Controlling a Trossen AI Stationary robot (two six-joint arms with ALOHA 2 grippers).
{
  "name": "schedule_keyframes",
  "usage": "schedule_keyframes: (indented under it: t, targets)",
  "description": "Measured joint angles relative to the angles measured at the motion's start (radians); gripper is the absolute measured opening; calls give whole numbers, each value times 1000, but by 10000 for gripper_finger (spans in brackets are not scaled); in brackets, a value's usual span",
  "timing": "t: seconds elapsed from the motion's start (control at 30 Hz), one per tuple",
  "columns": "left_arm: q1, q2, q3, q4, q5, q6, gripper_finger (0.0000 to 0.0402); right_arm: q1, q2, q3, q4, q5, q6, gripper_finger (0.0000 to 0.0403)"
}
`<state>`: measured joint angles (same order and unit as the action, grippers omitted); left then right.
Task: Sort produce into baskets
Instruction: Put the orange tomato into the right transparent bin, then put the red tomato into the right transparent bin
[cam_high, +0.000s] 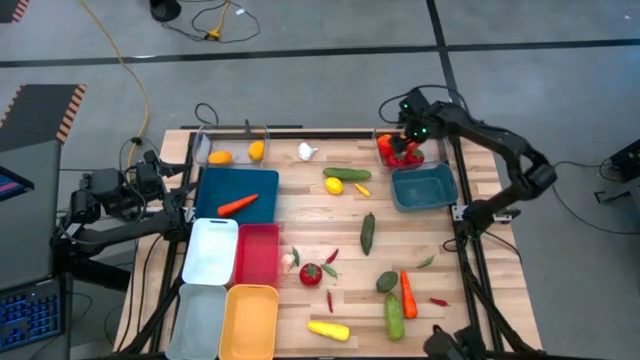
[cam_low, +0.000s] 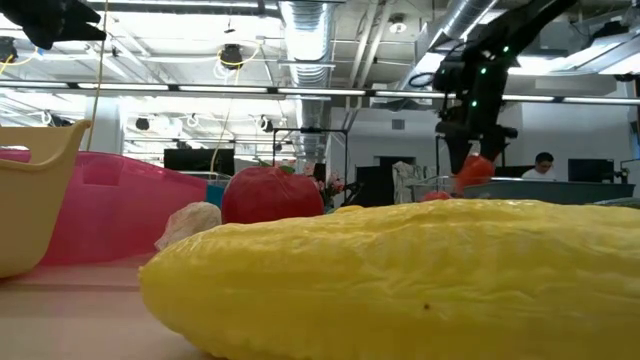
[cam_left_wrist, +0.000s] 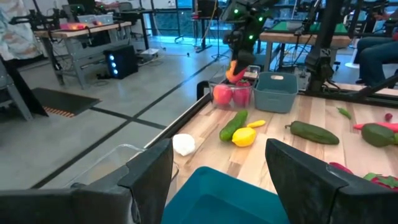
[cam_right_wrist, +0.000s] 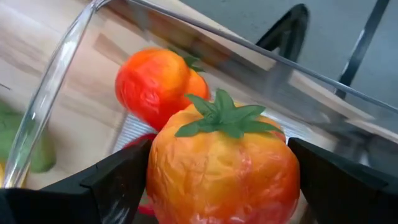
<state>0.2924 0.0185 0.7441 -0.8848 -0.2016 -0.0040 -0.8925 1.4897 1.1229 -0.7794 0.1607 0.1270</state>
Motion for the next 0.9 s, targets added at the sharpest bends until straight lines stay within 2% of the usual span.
schedule_keyframes:
  t: [0.2, 0.5, 0.9]
  targets:
    - [0, 0, 0, 0, 0, 0, 244, 2, 41, 0, 21, -9, -54, 400]
    - [0, 0, 0, 0, 0, 0, 244, 2, 31, 0, -20, -18, -56, 400]
    - [0, 0, 0, 0, 0, 0, 244, 23, -172, 0, 29, -31, -56, 400]
